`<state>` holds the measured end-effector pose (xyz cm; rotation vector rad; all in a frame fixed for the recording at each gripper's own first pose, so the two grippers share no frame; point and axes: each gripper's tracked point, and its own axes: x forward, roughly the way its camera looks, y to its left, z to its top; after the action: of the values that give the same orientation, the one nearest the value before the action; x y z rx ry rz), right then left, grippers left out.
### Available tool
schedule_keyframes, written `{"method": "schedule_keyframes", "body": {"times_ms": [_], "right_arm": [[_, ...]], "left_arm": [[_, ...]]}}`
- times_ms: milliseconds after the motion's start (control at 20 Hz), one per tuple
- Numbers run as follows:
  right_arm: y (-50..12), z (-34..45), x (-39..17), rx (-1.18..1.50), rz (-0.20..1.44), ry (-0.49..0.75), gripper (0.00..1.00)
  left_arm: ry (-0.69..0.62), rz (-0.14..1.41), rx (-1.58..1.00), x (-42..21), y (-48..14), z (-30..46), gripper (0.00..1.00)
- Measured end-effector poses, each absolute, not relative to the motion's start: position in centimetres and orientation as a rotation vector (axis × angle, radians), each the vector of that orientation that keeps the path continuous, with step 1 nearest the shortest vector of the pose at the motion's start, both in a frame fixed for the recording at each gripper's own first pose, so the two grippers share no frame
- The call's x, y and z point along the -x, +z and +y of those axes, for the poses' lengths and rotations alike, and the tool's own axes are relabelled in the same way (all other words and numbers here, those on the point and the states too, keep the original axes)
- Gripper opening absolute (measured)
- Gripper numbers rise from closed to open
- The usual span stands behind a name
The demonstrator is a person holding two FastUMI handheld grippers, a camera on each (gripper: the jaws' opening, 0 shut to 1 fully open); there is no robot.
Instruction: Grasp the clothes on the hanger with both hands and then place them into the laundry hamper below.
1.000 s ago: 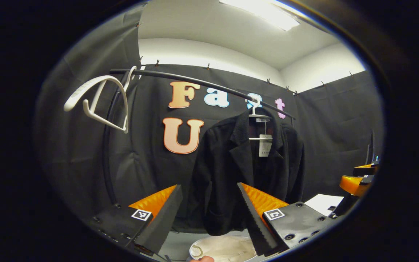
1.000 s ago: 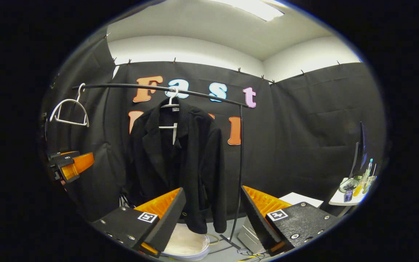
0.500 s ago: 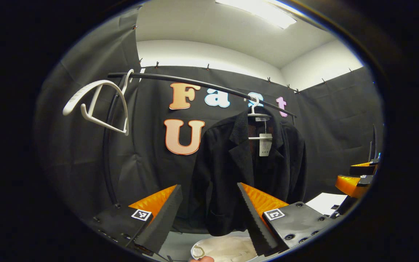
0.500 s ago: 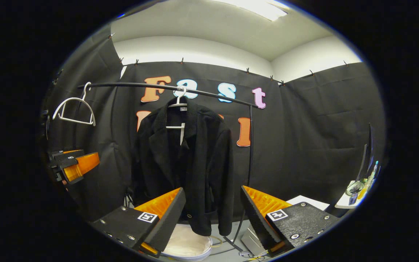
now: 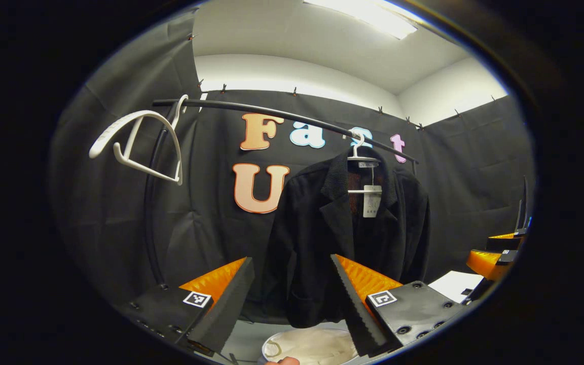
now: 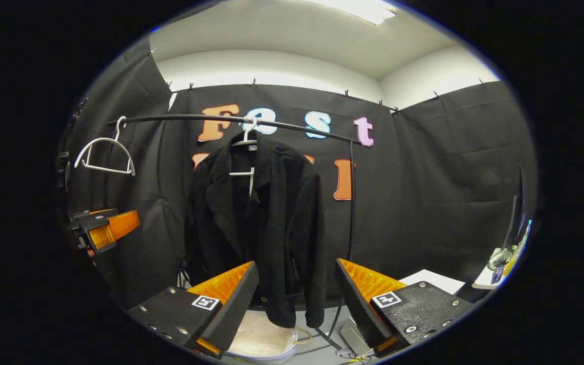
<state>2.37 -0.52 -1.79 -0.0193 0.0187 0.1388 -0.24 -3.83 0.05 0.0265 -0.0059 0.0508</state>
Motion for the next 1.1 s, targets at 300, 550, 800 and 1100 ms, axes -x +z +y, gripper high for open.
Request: {"method": "schedule_keyframes", "body": {"times_ms": [300,550,800,1100], "right_arm": [[-2.8,-1.7,-3.5,-0.027,0.051,0.206,0.93],[-2.3,1.3,-7.6,-0.016,0.03,0.306,0.93],[-2.5,5.7,-16.5,-0.005,0.018,0.278,0.94],[-4.9,9.4,-25.3,-0.012,0.086,0.216,0.94]], "left_arm": [[0.068,0.029,-0.007,0.2,-1.5,-6.8,0.96],[-0.001,0.048,0.059,-4.4,-3.2,-10.3,0.96],[-0.07,0.022,0.045,-13.5,-4.0,-11.3,0.96],[-0.144,0.017,-0.031,-22.6,-6.1,-12.5,0.92]]}}
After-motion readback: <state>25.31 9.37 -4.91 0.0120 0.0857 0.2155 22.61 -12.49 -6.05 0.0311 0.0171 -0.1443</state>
